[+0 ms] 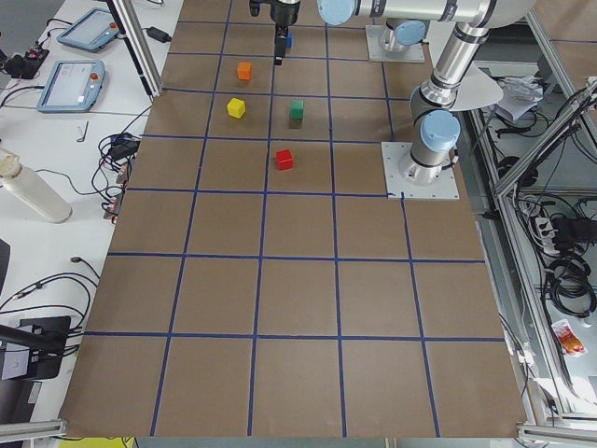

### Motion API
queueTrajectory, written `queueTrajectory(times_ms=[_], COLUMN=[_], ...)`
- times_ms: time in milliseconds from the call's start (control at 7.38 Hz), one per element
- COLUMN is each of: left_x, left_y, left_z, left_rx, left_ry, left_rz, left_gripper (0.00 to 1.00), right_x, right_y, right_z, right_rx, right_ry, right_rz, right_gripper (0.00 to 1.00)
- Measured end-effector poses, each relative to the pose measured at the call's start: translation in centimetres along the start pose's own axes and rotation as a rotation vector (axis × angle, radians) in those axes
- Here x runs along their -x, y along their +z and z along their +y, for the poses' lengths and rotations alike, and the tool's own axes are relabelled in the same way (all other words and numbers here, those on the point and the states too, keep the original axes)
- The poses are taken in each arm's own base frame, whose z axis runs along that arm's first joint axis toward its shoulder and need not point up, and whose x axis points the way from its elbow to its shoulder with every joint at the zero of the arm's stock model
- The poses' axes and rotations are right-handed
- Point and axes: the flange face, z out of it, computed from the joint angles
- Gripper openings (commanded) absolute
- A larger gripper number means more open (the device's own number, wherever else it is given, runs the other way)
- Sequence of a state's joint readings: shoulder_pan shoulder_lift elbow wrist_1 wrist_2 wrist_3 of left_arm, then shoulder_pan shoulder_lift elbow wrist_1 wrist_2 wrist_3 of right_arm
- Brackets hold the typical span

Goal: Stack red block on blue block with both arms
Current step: 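Lower the left gripper over the red cube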

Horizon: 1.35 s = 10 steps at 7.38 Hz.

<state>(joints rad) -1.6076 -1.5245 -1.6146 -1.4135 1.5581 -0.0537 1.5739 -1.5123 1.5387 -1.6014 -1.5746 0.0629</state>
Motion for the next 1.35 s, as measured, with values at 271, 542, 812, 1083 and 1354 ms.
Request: queueTrajectory(times_ms=[271,542,812,1083,1354], left_x=[0.0,0.3,3.5,9.4,12.2], left_y=[0.4,1.0,2.7,7.7,15.1], left_z=[0.1,0.1,-0.7,-0.6,0.9], left_rx=[0.009,0.023,0.062,0.136,0.134], left_ry=[0.003,0.003,-0.041,-0.1,-0.12], left_rz=[0.0,-0.004,-0.012,-0.017,-0.022], left_gripper=[1.0,1.0,1.0,1.0,1.0], right_x=[0.0,0.0,0.0,0.0,0.0], right_y=[-0.1,-0.3,-0.3,-0.2,0.0], right_z=[0.0,-0.2,-0.2,-0.2,-0.2], right_rx=[-0.005,-0.012,-0.012,-0.01,-0.006], right_ry=[0.0,0.0,0.0,0.0,0.0], right_rz=[0.0,-0.001,-0.001,-0.001,0.0], right_gripper=[1.0,1.0,1.0,1.0,1.0])
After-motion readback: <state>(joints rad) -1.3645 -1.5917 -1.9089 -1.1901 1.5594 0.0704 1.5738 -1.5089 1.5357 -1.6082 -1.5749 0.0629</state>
